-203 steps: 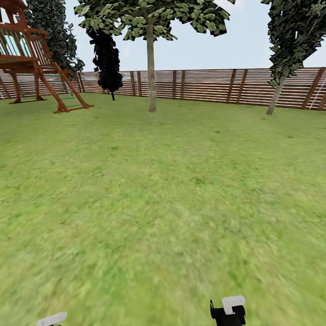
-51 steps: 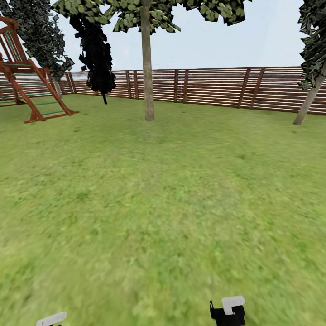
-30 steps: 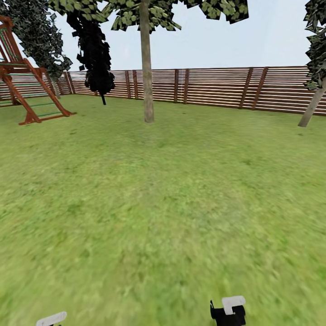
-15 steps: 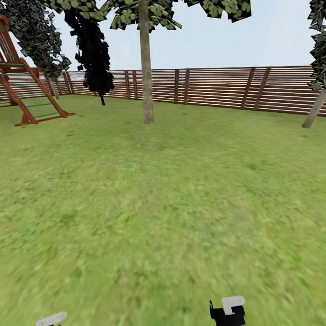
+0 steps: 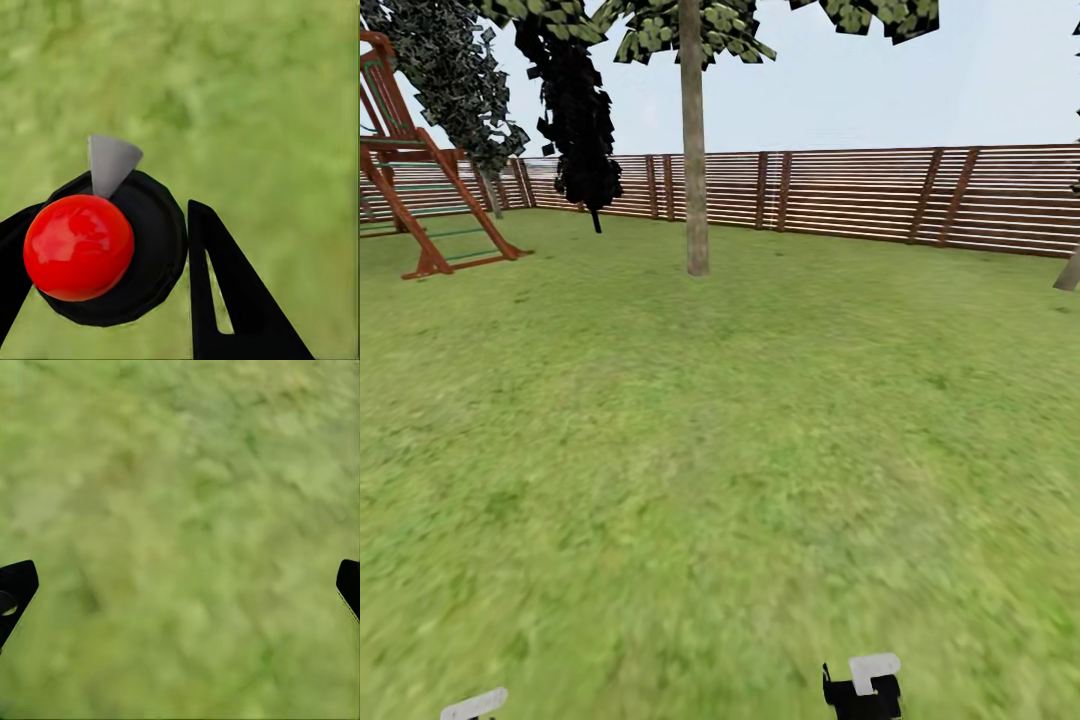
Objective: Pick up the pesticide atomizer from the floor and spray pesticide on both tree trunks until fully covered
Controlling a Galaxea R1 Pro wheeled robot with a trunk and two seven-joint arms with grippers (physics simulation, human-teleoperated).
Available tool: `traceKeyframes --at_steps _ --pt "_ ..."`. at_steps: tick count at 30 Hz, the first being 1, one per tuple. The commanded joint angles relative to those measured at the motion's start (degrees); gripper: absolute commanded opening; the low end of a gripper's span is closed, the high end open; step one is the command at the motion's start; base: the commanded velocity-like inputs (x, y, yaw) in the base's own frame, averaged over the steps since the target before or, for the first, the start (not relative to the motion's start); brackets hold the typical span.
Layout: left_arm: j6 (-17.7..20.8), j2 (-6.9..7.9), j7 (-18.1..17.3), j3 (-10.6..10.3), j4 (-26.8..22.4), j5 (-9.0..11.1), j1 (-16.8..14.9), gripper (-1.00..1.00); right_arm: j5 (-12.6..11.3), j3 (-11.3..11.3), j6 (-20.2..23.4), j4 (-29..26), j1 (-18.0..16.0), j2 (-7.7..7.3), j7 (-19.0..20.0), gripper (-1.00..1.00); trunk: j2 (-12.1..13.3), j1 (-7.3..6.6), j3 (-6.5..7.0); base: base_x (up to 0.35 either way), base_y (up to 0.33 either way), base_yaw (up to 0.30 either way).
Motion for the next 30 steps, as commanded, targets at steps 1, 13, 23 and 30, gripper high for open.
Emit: traceKeyframes --at_steps 1,13,23,30 --pt "-0.19 0.0 -0.32 0.5 0.05 -0.31 -0.04 -1.0 0.6 -0.28 -0.1 0.06 -0.05 0.02 -0.35 1.0 -0.02 0.03 -0.05 0.338 0.0 0.0" --pt "-0.18 0.0 -0.32 0.5 0.05 -0.3 -0.04 -1.0 0.6 -0.28 -0.1 0.06 -0.03 0.02 -0.35 1.0 -0.02 0.03 -0.05 0.338 0.0 0.0" --pt "-0.18 0.0 -0.32 0.5 0.05 -0.3 -0.04 -1.0 0.6 -0.28 -0.1 0.06 -0.04 0.02 -0.35 1.0 -0.02 0.03 -0.05 0.338 0.0 0.0" --pt "-0.18 0.0 -0.32 0.5 0.01 -0.3 -0.04 -1.0 0.6 -0.28 -0.1 0.06 -0.03 0.02 -0.35 1.0 -0.02 0.03 -0.05 0.338 0.0 0.0"
